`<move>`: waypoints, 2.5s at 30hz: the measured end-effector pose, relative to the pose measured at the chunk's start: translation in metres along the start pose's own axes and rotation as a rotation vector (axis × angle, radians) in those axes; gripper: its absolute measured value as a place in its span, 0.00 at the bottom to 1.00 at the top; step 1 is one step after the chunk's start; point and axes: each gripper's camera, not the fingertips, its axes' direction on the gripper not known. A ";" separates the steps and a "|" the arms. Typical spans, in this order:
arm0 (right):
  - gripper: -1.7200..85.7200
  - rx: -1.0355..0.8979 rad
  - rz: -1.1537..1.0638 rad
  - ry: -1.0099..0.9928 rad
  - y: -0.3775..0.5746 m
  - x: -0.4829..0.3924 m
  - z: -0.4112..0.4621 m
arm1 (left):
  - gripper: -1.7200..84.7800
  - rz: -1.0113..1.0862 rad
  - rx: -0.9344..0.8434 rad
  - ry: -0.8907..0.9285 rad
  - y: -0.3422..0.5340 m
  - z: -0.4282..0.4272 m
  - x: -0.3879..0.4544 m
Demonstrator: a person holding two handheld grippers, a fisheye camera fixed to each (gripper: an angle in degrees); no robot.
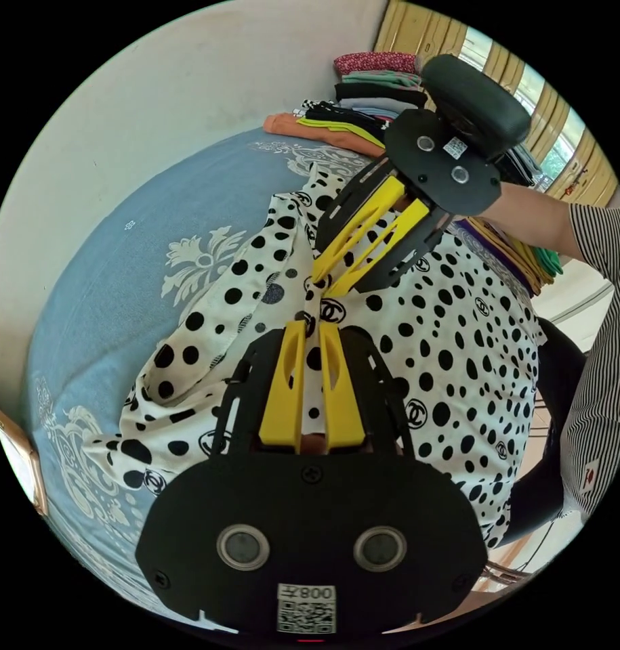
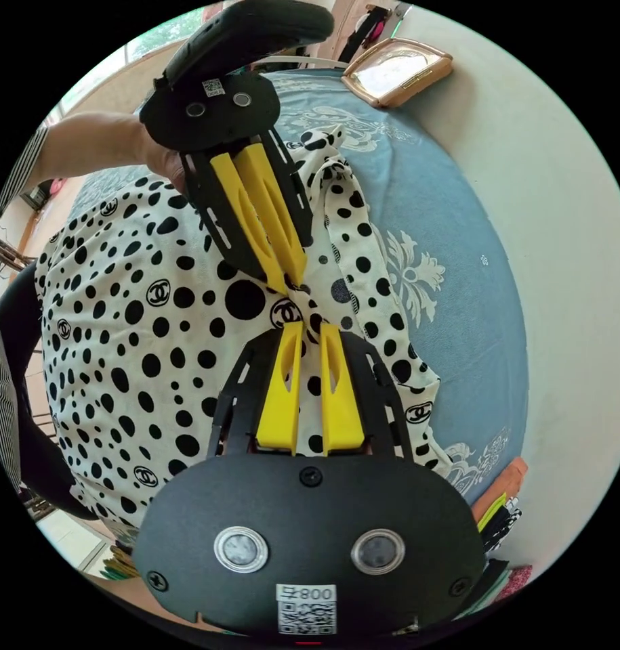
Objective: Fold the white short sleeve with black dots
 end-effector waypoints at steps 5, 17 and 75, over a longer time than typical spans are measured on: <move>0.04 -0.022 -0.051 -0.039 -0.004 0.001 0.012 | 0.09 0.061 0.077 -0.062 0.002 0.001 0.003; 0.09 0.024 0.049 -0.309 0.009 0.064 0.018 | 0.04 0.008 -0.025 0.230 -0.021 0.041 -0.077; 0.02 0.089 0.605 0.059 0.112 0.141 0.016 | 0.06 -0.428 0.079 -0.171 0.038 -0.020 -0.171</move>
